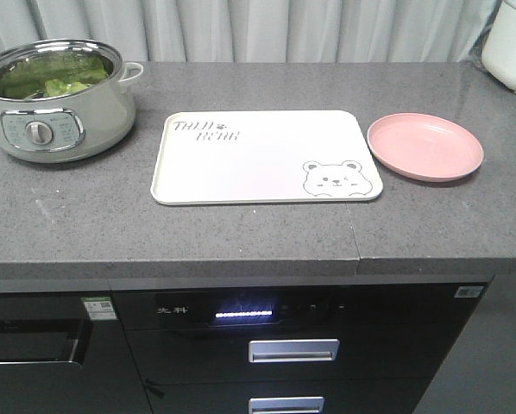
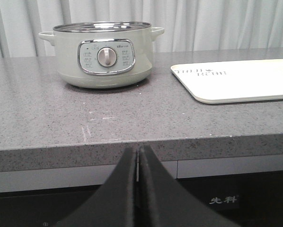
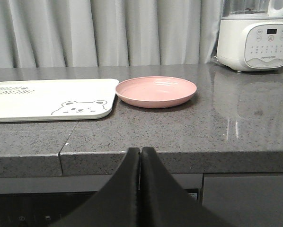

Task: Transfer vegetables to tray and serve
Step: 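Drive up close to the counter edge and stop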

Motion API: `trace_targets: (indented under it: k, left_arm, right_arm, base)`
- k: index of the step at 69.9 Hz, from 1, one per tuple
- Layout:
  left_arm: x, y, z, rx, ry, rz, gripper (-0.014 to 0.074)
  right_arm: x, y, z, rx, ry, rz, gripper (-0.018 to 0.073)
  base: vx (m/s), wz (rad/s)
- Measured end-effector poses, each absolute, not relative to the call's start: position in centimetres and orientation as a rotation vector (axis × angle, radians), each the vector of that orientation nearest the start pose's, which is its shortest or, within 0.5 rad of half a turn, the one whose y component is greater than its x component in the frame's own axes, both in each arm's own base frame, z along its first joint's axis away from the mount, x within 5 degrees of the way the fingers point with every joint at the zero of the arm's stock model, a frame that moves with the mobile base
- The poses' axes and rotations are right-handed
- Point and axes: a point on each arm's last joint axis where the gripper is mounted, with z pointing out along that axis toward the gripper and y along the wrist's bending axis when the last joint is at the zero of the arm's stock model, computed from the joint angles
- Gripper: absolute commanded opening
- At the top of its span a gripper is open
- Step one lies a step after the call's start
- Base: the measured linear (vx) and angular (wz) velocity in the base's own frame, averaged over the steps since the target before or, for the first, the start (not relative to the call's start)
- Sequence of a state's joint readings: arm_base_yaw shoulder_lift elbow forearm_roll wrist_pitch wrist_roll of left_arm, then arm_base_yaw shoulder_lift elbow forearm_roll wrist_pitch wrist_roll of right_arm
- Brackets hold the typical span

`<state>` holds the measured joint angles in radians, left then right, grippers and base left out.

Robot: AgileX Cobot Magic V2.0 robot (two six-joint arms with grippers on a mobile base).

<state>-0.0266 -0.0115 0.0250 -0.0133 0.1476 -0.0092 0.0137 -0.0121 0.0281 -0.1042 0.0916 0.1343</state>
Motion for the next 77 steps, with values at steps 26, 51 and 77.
trace_targets:
  k: [26,51,77]
  left_arm:
    - [5.63,-0.17,19.19,0.005,1.645,-0.039,-0.0006]
    - [5.63,-0.17,19.19,0.005,1.645,-0.039,-0.0006]
    - [5.63,-0.17,19.19,0.005,1.645,-0.039,-0.0006]
  right_arm:
    - [5.67,-0.01,19.61,0.021,1.591,0.027,-0.0003]
    - [5.67,-0.01,19.61,0.021,1.591,0.027,-0.0003]
    - [5.67,-0.01,19.61,0.021,1.591,0.027,-0.0003]
  base:
    - [0.09,0.02]
    - [0.08,-0.01]
    - [0.05,-0.01]
